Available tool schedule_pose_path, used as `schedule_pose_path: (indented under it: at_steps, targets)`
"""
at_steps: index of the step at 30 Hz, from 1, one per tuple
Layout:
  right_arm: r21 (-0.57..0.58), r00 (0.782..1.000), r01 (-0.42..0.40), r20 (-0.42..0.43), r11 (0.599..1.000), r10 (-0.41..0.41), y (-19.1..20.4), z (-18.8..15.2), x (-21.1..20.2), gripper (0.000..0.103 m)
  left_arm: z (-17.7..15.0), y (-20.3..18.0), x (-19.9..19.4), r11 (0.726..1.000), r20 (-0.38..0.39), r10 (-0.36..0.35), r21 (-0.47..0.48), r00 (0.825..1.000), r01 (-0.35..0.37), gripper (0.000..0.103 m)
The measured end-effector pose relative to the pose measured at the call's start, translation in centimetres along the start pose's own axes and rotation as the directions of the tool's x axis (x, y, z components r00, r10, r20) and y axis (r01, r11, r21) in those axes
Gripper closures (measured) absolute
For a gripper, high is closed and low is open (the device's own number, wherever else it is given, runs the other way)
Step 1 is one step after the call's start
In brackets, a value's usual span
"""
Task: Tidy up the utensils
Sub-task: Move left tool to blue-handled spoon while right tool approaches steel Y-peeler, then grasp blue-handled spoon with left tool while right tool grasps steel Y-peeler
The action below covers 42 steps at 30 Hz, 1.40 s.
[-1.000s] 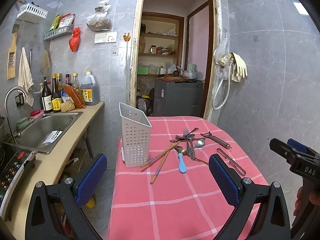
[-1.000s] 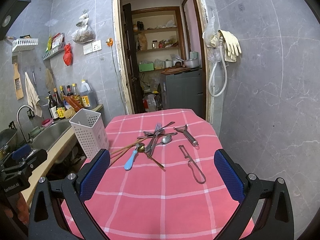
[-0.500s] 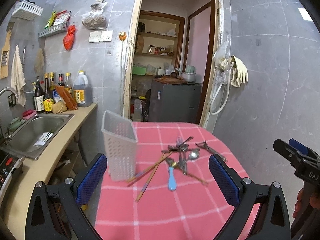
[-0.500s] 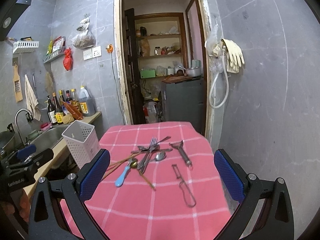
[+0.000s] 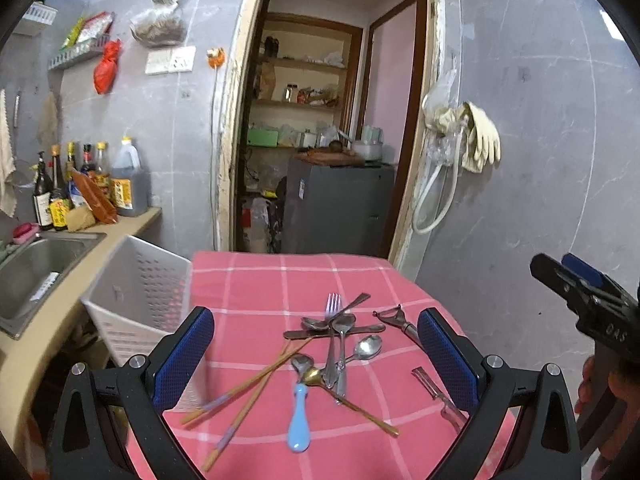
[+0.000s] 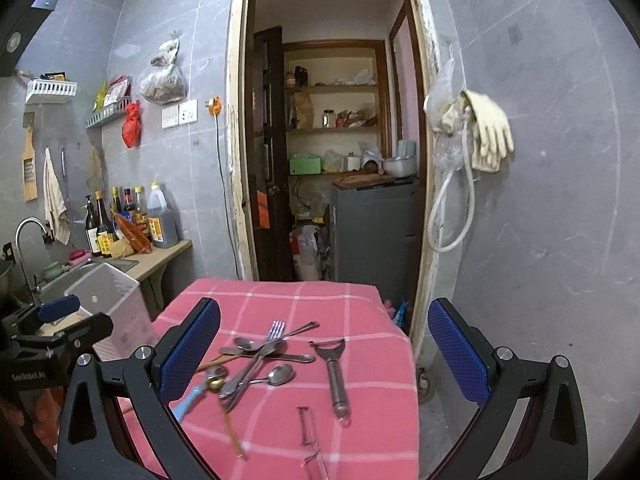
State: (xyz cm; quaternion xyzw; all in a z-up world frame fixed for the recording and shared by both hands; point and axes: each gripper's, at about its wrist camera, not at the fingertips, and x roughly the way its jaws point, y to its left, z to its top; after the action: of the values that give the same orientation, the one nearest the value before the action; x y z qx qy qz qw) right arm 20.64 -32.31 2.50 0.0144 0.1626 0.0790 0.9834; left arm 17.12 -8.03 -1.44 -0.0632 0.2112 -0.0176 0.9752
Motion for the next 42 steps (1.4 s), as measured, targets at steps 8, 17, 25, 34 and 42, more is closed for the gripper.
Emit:
schedule_pose_path:
  at_steps: [8, 17, 25, 34, 42]
  targets:
    - [0.004, 0.976, -0.126, -0.177, 0.992, 0.125, -2.4, -2.7, 9.6, 0.001, -1.6, -0.3, 6.9, 1.000, -0.114, -0.008, -0.030, 0.993, 0.005, 0.012]
    - [0.032, 0.893, -0.182, -0.413, 0.983, 0.179, -1.6, -7.4, 18.7, 0.035, -4.5, 0.7, 14.0, 0.998, -0.350, 0.025, -0.039, 0.937, -0.041, 0.050]
    - [0.063, 0.794, -0.203, -0.573, 0.977, 0.202, -0.6, -10.4, 23.3, 0.052, -5.6, 2.2, 17.0, 0.995, -0.494, 0.020, -0.073, 0.869, -0.064, 0.072]
    - [-0.020, 0.705, -0.189, -0.699, 0.982, 0.121, 0.1, -11.1, 24.9, 0.066, -5.8, 2.5, 18.9, 0.994, -0.594, -0.044, -0.110, 0.804, -0.028, 0.086]
    - [-0.081, 0.603, -0.215, -0.795, 0.973, 0.067, 2.0, -10.6, 26.3, 0.066, -5.0, 2.5, 20.1, 0.995, -0.678, -0.049, -0.099, 0.733, -0.024, 0.094]
